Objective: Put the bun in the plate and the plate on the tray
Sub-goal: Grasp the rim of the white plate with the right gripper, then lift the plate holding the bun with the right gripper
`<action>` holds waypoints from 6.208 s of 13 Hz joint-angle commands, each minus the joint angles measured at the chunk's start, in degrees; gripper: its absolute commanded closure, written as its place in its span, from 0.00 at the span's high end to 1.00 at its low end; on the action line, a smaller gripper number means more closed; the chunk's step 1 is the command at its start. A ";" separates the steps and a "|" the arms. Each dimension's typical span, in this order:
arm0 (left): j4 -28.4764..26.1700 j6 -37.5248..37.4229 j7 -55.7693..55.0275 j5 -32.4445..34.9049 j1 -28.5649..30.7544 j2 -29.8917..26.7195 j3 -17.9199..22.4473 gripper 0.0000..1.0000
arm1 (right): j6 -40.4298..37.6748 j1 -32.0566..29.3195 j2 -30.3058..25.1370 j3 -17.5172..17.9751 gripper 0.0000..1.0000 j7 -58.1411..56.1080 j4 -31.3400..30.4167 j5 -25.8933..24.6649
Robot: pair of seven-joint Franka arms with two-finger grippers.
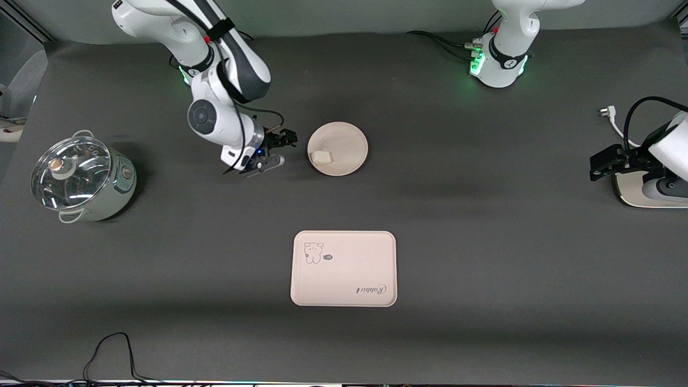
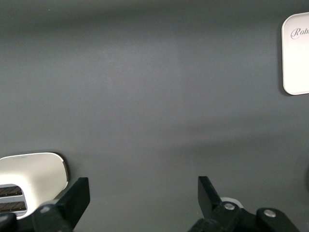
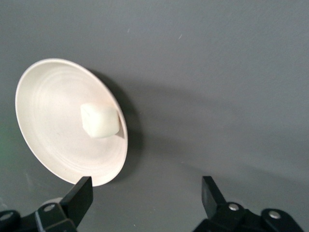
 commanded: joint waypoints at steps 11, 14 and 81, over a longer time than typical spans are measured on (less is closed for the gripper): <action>-1.03 -0.18 0.22 0.33 -1.41 -1.32 1.41 1.00 | 20.37 18.48 11.33 -0.62 1.00 1.06 -4.31 22.87; -1.03 -0.09 -0.13 0.33 -1.67 -1.32 0.88 1.00 | 20.11 18.04 11.69 -0.71 0.96 1.59 -2.55 25.06; -0.41 2.90 -0.66 1.21 -1.76 -0.09 0.00 1.00 | -0.79 26.13 9.85 -21.79 0.00 -8.17 2.28 34.95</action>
